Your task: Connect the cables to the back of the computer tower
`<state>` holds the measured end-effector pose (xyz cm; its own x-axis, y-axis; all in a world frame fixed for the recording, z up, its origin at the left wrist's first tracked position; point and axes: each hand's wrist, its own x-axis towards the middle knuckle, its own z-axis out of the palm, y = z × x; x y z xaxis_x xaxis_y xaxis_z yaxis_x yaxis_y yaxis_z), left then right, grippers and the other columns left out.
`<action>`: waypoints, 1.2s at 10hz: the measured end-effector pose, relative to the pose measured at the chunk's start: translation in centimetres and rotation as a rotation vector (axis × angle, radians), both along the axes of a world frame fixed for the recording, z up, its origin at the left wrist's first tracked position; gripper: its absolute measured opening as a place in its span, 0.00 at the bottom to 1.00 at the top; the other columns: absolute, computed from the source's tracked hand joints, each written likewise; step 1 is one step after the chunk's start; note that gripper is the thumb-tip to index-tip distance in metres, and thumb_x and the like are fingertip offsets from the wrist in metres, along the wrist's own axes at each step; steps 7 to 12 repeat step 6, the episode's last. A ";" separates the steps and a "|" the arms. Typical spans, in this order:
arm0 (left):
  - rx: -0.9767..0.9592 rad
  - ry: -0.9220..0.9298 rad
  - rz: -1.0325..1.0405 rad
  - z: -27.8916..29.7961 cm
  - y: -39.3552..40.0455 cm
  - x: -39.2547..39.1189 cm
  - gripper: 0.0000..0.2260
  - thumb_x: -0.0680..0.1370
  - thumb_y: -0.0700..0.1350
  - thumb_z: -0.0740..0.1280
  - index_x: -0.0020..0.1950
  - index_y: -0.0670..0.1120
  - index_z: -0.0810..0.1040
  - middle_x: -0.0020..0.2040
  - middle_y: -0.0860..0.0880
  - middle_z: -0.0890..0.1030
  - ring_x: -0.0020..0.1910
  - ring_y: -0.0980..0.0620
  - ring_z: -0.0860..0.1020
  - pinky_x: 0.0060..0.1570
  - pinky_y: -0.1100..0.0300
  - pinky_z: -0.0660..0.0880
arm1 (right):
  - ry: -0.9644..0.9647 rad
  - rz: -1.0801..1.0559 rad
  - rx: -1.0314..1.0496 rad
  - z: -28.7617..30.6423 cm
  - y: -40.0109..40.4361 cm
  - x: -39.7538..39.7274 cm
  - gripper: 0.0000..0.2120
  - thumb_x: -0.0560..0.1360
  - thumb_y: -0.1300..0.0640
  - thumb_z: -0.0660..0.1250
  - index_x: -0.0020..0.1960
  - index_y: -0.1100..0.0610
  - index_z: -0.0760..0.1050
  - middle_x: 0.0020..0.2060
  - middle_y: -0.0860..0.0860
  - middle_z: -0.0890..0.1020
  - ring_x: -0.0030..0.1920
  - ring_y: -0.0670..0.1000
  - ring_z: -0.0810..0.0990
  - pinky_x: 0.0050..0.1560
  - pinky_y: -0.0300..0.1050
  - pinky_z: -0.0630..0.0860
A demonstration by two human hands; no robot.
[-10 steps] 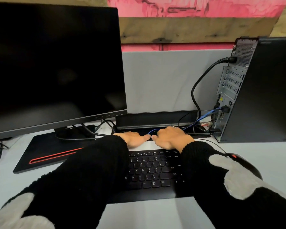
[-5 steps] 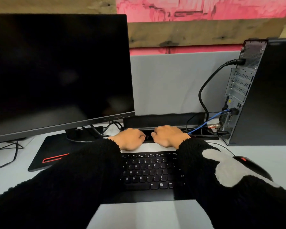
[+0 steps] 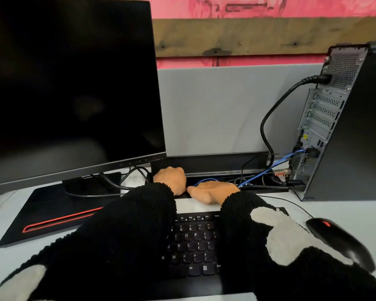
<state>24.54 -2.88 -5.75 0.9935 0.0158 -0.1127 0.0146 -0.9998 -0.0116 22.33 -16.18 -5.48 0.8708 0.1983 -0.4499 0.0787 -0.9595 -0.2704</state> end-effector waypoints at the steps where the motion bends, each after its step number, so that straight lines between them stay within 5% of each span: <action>1: 0.044 -0.016 -0.022 -0.2 -0.3 0.5 0.16 0.78 0.41 0.66 0.66 0.44 0.76 0.63 0.42 0.78 0.62 0.39 0.78 0.55 0.48 0.78 | -0.025 0.001 0.017 0.0 -0.3 0.1 0.28 0.83 0.38 0.48 0.67 0.54 0.75 0.65 0.56 0.78 0.61 0.58 0.77 0.55 0.53 0.71; 2: -0.019 -0.030 -0.052 0.6 0.0 0.1 0.16 0.76 0.46 0.72 0.63 0.43 0.77 0.60 0.42 0.78 0.58 0.40 0.80 0.53 0.48 0.79 | -0.140 -0.011 0.131 -0.1 -0.9 -0.1 0.22 0.80 0.40 0.57 0.52 0.57 0.78 0.51 0.55 0.79 0.53 0.59 0.80 0.48 0.52 0.74; 3: -0.125 -0.053 -0.096 1.3 1.2 -0.5 0.12 0.76 0.53 0.73 0.53 0.46 0.82 0.54 0.45 0.82 0.49 0.44 0.82 0.50 0.49 0.81 | -0.271 -0.025 0.251 0.1 -1.8 -0.6 0.13 0.78 0.50 0.65 0.49 0.57 0.83 0.46 0.55 0.83 0.47 0.57 0.82 0.44 0.49 0.77; 4: -0.200 -0.106 -0.186 1.4 2.6 -2.3 0.09 0.80 0.51 0.63 0.48 0.52 0.83 0.47 0.48 0.85 0.47 0.45 0.82 0.46 0.52 0.80 | -0.355 -0.059 0.319 1.1 -3.0 -2.4 0.12 0.72 0.52 0.66 0.52 0.50 0.84 0.50 0.53 0.85 0.49 0.54 0.83 0.51 0.49 0.81; 5: -0.242 -0.143 -0.217 1.5 4.0 -4.7 0.12 0.81 0.52 0.58 0.57 0.56 0.81 0.52 0.53 0.84 0.52 0.48 0.81 0.52 0.50 0.79 | -0.362 -0.088 0.343 1.9 -4.2 -4.2 0.11 0.73 0.55 0.67 0.52 0.50 0.84 0.51 0.51 0.86 0.53 0.53 0.83 0.58 0.49 0.80; 12: -0.302 -0.156 -0.295 2.3 5.0 -7.6 0.13 0.82 0.55 0.60 0.59 0.54 0.80 0.54 0.54 0.84 0.56 0.51 0.81 0.57 0.50 0.78 | -0.405 -0.116 0.368 3.3 -5.1 -7.2 0.10 0.74 0.59 0.67 0.51 0.51 0.85 0.49 0.50 0.86 0.52 0.51 0.83 0.57 0.46 0.80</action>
